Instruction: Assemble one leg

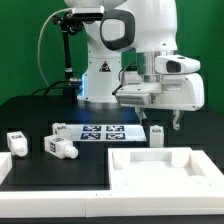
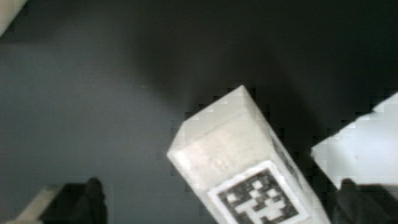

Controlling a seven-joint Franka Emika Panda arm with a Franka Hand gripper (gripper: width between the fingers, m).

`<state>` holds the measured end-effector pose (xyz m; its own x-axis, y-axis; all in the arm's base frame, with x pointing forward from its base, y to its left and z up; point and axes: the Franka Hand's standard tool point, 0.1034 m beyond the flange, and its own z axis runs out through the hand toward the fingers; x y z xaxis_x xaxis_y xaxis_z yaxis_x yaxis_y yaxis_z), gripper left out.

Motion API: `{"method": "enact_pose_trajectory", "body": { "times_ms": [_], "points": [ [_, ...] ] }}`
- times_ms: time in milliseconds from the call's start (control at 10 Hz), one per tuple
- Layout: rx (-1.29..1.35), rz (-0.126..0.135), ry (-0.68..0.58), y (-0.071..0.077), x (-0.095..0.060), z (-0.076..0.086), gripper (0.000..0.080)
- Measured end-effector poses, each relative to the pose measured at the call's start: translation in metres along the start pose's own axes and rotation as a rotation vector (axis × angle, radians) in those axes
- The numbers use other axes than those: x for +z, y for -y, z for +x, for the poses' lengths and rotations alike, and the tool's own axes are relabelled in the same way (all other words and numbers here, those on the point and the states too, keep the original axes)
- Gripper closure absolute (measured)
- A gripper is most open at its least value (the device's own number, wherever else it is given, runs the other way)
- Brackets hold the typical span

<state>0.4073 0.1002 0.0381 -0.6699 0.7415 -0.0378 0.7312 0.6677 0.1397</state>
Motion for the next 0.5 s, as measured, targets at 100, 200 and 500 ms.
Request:
{"method": "enact_pose_trajectory", "body": {
  "times_ms": [100, 200, 500],
  "points": [
    [0.137, -0.059, -0.001, -0.003, -0.010, -0.001, 0.0150],
    [0.287, -0.084, 0.006, 0.000, -0.022, -0.003, 0.0150],
    [0.781, -0.103, 0.028, -0.002, -0.047, -0.013, 0.0150]
  ]
}}
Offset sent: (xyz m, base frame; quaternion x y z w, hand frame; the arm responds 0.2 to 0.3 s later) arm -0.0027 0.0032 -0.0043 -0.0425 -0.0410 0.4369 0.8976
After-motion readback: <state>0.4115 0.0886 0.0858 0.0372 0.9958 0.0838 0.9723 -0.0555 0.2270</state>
